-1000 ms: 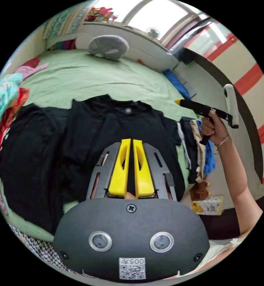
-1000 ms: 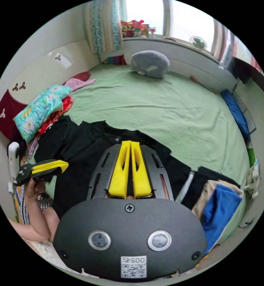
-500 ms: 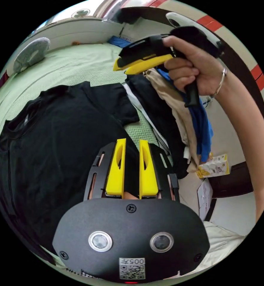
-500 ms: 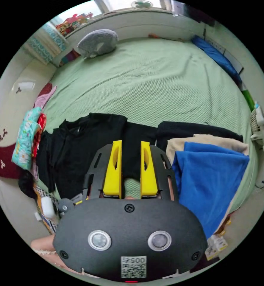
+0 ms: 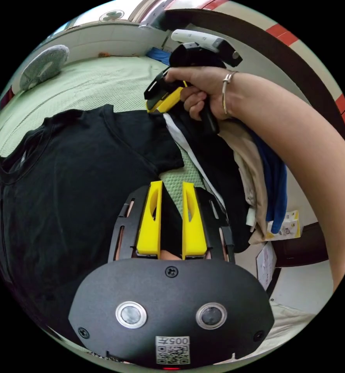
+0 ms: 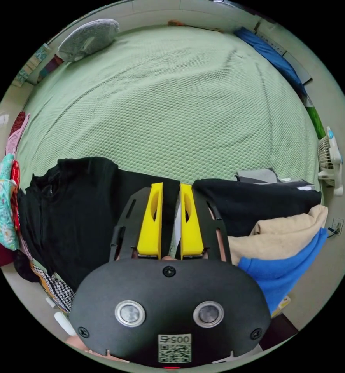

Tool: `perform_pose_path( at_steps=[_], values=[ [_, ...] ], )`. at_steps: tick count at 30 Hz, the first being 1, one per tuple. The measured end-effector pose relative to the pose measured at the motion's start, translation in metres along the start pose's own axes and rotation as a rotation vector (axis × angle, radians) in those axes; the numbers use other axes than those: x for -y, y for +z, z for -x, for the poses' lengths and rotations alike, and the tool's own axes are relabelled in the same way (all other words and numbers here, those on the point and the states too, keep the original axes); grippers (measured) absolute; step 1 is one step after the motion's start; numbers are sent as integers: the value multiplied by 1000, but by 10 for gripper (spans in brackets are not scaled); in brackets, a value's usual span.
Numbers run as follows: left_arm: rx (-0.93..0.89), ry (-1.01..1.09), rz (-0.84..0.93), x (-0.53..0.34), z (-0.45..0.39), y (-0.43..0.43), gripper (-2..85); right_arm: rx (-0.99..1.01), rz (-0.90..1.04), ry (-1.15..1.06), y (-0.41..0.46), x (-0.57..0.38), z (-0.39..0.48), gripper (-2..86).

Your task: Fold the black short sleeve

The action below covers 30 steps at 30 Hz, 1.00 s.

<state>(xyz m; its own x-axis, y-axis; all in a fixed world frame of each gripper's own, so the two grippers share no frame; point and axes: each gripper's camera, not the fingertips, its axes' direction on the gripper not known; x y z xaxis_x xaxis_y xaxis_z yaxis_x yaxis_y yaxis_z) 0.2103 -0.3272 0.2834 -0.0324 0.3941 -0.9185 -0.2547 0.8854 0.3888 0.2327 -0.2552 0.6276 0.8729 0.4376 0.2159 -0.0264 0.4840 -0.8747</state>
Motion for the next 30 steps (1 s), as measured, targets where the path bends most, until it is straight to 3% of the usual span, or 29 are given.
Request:
perform_pose_path(
  at_steps=[9,17,23,30],
  values=[
    [-9,-51,-18,8,7,3,81,-15,-105,-35,-42,-24,13,-15],
    [72,-141,-77,4,36,-20,81,41,-214,-224,-102,-67,99,-15],
    [115,-245,-97,-5,69,-33,81,85,-105,-318,-73,-67,169,14],
    [93,-249,-78,-2,81,-30,82,90,-158,-300,-80,-89,129,32]
  ],
)
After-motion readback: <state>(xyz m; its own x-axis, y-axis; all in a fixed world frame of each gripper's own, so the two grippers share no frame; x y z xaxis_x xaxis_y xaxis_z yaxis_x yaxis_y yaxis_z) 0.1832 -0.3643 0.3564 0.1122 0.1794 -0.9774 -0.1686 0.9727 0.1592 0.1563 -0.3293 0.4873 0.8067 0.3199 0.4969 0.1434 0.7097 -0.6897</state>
